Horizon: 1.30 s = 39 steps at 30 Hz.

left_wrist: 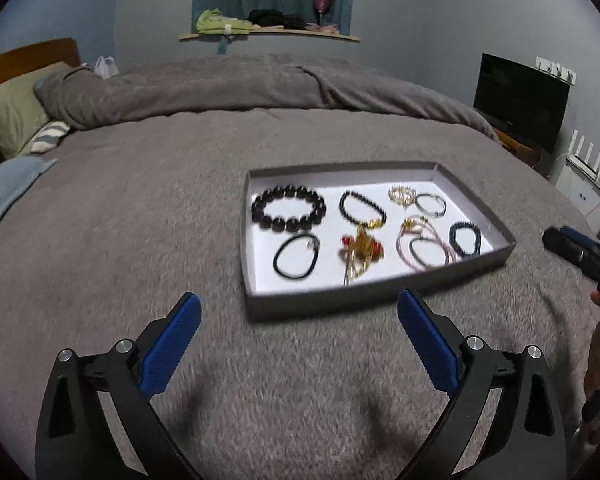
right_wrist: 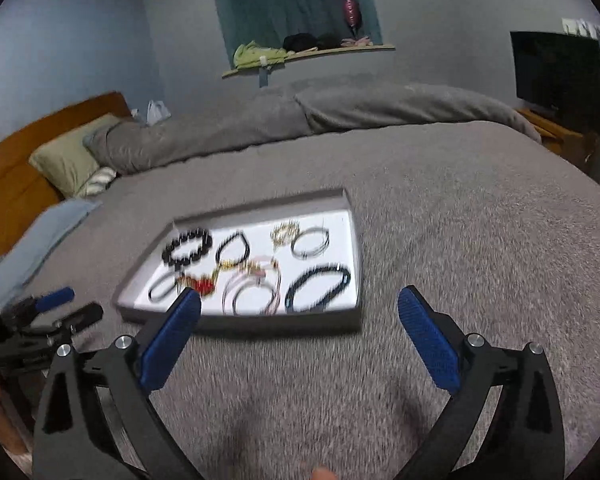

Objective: Organize jewelry

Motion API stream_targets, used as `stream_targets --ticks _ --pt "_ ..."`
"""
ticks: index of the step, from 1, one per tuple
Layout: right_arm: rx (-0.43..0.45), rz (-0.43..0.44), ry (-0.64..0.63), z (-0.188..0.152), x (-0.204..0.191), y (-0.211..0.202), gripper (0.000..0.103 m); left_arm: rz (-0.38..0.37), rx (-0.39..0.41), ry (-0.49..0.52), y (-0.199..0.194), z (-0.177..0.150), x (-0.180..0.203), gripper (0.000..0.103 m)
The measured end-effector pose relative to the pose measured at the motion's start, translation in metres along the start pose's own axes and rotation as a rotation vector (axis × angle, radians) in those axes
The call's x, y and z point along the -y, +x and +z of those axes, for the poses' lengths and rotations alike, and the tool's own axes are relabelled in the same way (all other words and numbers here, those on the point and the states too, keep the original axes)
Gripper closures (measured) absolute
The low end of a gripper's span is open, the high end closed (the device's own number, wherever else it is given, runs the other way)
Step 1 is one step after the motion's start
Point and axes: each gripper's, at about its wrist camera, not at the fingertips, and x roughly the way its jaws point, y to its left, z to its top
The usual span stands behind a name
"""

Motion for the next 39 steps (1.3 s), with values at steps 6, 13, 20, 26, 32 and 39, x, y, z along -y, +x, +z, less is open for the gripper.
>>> stream_targets --ticks 6,13,20,26,32,39 --pt "-0.029 -0.023 -0.066 -0.022 -0.014 0.013 0.005 0.037 -0.028 0.006 0.015 -0.008 0.010 0.005" --pt "0.012 -0.086 -0.142 -0.028 -0.024 0.021 0.005 0.086 -0.001 0.046 0.026 -0.014 0.020 0.005" --pt "0.034 -0.087 -0.141 -0.031 -0.023 0.024 0.005 0.103 0.046 0.042 0.028 -0.017 0.022 0.005" --pt "0.026 -0.096 -0.145 -0.033 -0.023 0.028 0.005 0.104 0.061 0.063 0.027 -0.019 0.027 0.005" --pt "0.024 -0.098 -0.112 -0.032 -0.017 0.029 0.005 0.106 0.061 0.064 0.028 -0.019 0.028 0.005" --pt "0.026 -0.102 -0.117 -0.033 -0.018 0.029 0.005 0.104 0.060 0.065 0.028 -0.020 0.028 0.005"
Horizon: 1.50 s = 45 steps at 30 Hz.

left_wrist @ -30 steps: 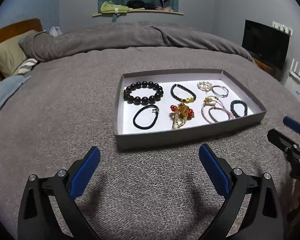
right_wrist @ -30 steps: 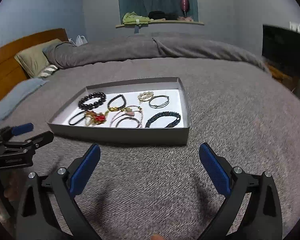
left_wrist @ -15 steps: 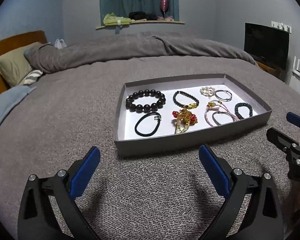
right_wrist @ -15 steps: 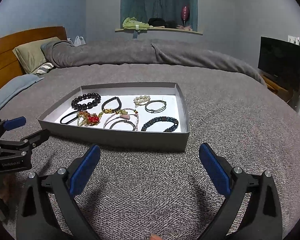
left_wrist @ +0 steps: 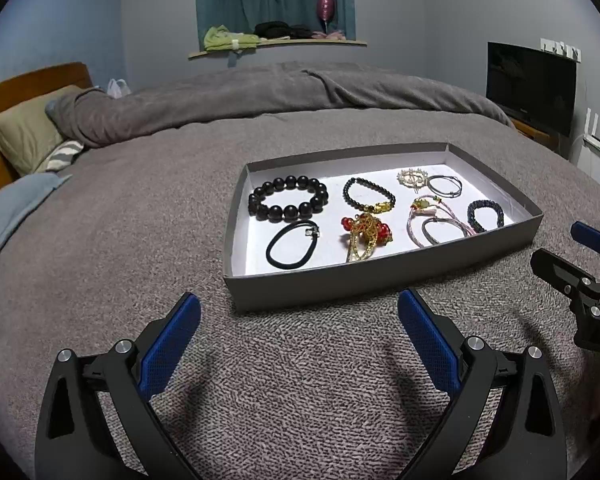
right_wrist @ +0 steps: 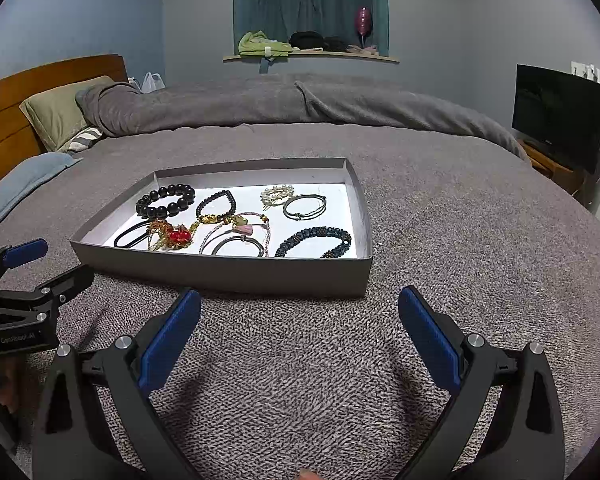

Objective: Organize jewelry

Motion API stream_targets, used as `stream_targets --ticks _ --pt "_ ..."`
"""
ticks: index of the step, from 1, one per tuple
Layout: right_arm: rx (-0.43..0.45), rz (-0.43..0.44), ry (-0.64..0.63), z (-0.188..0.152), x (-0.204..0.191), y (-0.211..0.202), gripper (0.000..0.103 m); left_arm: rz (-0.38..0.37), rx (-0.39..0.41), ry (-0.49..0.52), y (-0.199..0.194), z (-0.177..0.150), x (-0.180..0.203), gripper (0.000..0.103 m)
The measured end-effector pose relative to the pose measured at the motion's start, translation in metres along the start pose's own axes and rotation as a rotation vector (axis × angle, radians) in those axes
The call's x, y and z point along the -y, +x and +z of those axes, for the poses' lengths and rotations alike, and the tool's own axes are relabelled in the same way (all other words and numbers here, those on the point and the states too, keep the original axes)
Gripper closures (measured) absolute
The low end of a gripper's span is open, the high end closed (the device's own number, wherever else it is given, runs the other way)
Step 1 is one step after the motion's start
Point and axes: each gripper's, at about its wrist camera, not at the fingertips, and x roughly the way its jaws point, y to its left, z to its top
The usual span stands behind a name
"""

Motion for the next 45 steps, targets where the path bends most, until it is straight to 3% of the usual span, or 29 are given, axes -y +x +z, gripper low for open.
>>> stream_targets --ticks 45 --pt "0.005 -0.006 -0.016 0.0007 -0.0040 -0.0025 0.005 -0.007 -0.007 -0.005 0.0030 -0.0023 0.0022 0.005"
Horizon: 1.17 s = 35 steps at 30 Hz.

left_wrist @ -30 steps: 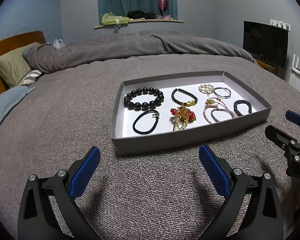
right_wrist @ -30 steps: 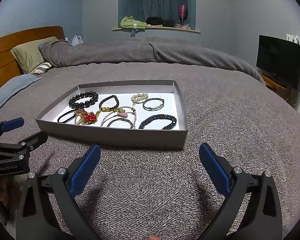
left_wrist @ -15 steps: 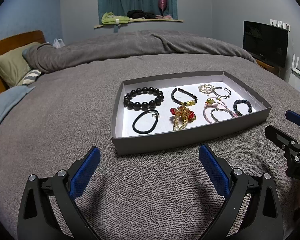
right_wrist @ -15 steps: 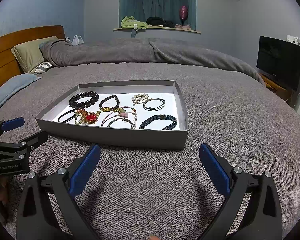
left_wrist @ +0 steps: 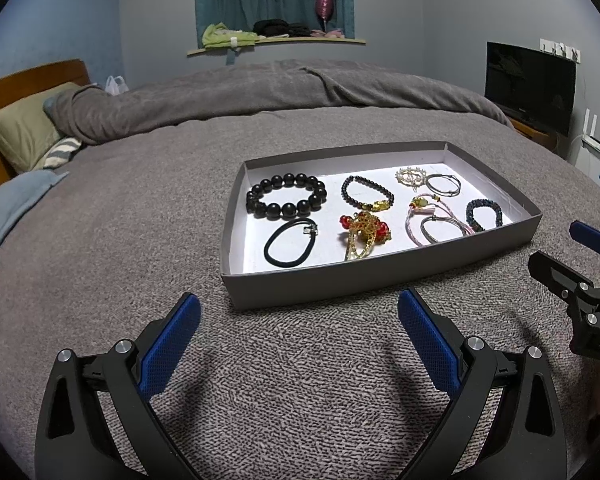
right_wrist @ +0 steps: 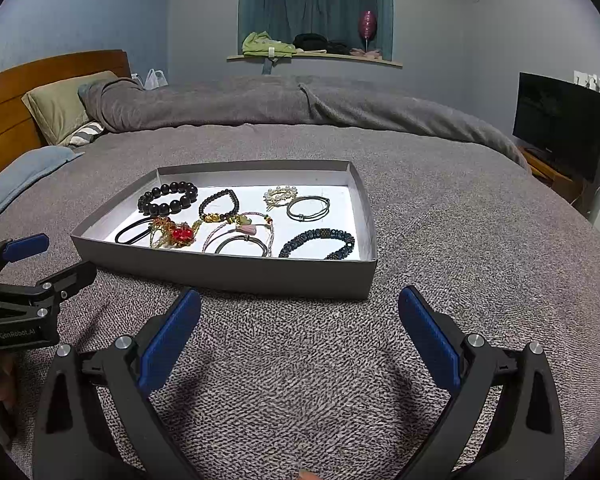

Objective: Organize jewelry

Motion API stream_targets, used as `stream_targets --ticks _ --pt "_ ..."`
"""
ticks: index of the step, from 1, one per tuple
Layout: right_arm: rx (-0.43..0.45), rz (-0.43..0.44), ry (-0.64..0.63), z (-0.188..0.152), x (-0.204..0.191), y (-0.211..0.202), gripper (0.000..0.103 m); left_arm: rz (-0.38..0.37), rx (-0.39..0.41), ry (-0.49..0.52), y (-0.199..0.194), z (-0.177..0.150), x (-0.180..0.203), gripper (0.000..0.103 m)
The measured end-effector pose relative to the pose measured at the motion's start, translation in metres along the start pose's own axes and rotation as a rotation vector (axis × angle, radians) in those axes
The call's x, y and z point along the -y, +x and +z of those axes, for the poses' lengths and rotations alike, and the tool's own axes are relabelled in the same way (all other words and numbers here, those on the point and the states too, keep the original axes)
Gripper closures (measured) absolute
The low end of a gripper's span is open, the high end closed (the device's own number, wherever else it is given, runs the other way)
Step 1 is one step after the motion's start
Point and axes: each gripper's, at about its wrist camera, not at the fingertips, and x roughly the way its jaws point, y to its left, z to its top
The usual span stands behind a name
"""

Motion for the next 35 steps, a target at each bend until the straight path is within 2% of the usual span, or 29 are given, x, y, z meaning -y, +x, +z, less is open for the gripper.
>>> stream_targets --ticks 20,28,35 --pt "-0.002 0.000 -0.002 -0.0003 -0.0002 0.0008 0.005 -0.005 -0.011 -0.013 0.0033 -0.0021 -0.0056 0.005" --pt "-0.004 0.000 0.000 -0.0012 0.0011 0.0011 0.005 -0.003 -0.007 0.037 0.0019 -0.0013 0.0003 0.005" --pt "-0.005 0.000 0.000 -0.0012 0.0011 0.0009 0.005 -0.004 -0.016 0.038 0.0016 -0.0012 -0.0008 0.005"
